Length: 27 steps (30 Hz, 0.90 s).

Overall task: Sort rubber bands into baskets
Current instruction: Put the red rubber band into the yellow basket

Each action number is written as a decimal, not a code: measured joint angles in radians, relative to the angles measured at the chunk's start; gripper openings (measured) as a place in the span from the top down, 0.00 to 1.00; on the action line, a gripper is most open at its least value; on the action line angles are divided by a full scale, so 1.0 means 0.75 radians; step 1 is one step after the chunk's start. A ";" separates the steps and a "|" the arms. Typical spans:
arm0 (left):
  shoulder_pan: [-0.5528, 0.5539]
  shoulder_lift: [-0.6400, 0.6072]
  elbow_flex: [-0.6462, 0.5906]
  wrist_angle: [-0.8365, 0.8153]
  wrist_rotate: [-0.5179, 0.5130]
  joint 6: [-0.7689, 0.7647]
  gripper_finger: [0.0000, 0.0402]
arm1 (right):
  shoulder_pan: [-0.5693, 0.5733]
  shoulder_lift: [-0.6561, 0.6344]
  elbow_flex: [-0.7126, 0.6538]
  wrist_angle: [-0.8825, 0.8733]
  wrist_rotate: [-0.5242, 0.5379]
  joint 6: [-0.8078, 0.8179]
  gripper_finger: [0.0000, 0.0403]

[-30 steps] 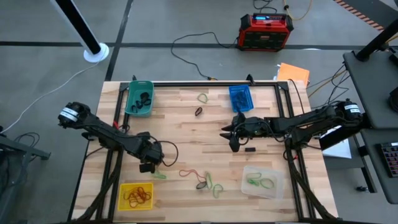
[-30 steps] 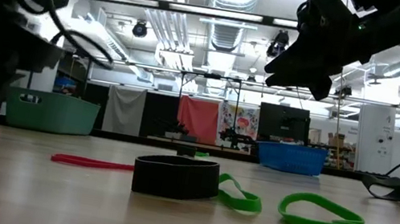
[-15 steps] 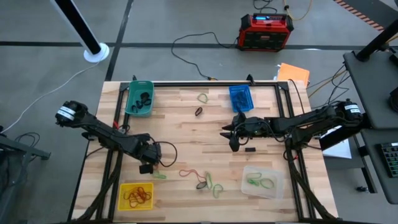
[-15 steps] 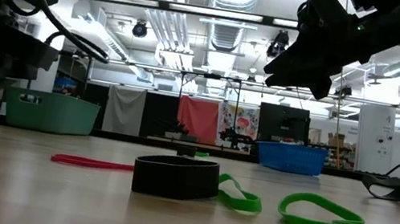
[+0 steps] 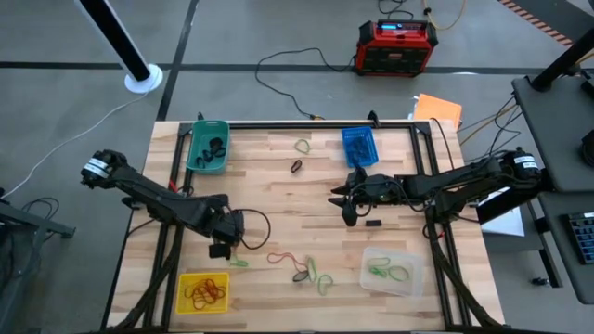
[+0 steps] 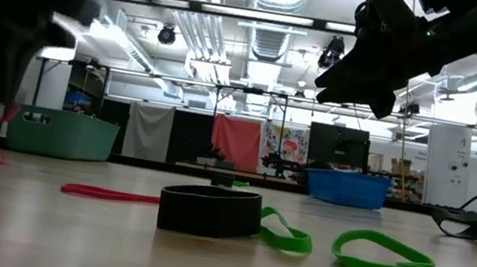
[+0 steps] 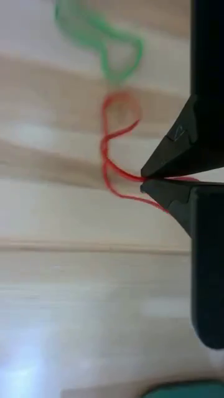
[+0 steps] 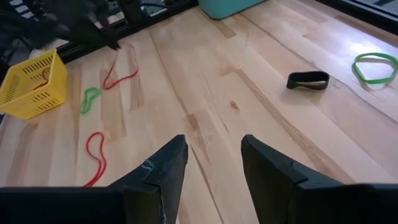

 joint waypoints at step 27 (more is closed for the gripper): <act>-0.497 -0.066 0.630 -0.339 0.417 -0.466 1.00 | 0.009 0.000 0.000 -0.002 0.000 -0.011 0.63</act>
